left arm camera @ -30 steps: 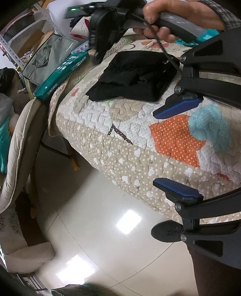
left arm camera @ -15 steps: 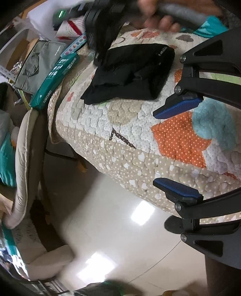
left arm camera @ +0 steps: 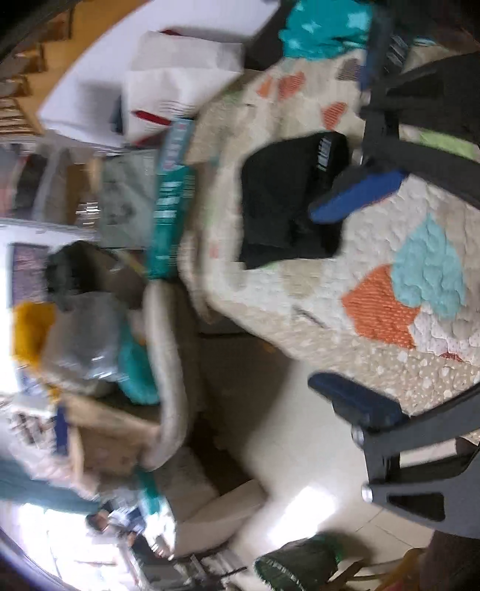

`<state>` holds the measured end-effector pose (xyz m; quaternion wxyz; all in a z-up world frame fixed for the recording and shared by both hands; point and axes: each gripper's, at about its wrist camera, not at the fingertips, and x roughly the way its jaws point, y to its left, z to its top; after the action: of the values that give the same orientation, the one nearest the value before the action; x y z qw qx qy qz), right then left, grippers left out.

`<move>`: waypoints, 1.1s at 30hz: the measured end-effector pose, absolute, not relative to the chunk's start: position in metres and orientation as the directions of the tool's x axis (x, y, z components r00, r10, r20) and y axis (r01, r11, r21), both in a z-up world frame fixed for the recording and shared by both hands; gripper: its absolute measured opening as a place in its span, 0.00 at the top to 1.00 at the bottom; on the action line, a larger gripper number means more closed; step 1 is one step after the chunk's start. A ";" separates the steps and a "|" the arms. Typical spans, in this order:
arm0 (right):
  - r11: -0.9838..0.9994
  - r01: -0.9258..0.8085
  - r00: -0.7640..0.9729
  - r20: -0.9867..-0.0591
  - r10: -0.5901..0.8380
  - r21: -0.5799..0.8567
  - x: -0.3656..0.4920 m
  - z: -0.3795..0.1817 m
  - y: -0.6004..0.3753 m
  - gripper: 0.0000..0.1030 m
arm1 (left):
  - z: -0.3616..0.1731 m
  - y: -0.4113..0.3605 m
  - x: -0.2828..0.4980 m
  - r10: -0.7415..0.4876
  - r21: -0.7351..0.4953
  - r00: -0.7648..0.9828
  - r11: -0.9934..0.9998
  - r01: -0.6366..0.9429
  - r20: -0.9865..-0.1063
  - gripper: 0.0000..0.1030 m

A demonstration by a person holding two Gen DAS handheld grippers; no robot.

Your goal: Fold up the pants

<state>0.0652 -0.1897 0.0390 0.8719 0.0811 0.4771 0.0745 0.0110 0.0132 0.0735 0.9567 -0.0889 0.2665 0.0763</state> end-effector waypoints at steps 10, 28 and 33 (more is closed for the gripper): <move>0.967 -0.060 0.586 -0.776 0.234 0.247 0.042 0.053 -0.187 0.35 | 0.127 -0.001 -0.008 0.032 -0.156 0.863 0.979 -0.128 -0.505 0.00; 0.983 -0.111 0.588 -0.788 0.185 0.147 0.037 0.042 -0.168 0.31 | 0.077 -0.010 0.008 0.045 -0.077 0.721 0.988 -0.136 -0.691 0.00; 0.985 -0.120 0.585 -0.792 0.172 0.126 0.038 0.039 -0.164 0.29 | 0.069 -0.007 0.012 0.045 -0.073 0.698 0.988 -0.139 -0.714 0.00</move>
<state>0.0380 -0.1645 0.0387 0.8897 0.0293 0.4481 0.0822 0.0123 -0.0069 0.0692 0.9194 -0.0609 0.3852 0.0502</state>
